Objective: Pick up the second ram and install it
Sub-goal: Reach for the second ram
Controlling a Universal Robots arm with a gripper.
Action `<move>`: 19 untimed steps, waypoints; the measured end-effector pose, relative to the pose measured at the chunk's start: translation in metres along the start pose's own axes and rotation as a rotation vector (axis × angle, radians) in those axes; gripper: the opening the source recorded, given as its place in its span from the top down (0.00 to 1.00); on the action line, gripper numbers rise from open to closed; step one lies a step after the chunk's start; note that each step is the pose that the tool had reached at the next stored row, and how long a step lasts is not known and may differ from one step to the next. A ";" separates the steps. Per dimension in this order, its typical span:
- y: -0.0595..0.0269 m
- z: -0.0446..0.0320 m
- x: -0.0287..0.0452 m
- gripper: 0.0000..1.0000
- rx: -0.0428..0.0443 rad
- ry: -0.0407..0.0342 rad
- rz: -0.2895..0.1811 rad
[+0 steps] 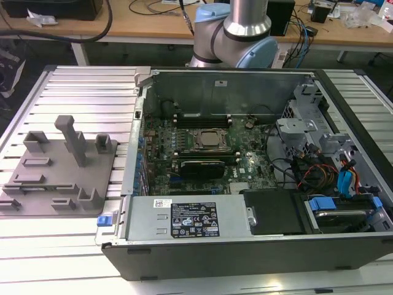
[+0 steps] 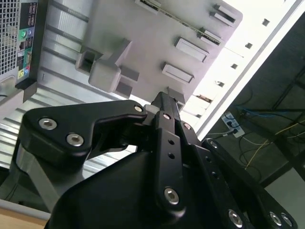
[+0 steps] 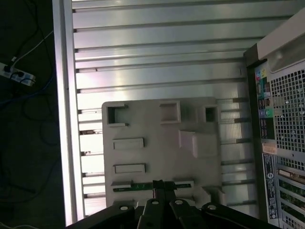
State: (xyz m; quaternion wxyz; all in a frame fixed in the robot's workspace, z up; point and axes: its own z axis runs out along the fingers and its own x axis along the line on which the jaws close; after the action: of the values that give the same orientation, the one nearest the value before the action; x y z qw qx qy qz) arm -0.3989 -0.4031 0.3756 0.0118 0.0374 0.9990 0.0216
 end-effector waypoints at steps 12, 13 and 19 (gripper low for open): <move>-0.0351 0.0333 -0.0073 0.92 0.0009 0.0113 0.000; -0.0375 0.0367 -0.0102 0.92 0.0009 0.0124 0.000; -0.0479 0.0576 -0.0202 0.92 0.0012 0.0164 0.001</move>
State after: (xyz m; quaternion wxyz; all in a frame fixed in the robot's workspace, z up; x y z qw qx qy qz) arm -0.3808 -0.4499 0.3164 0.0036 0.0376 0.9991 0.0213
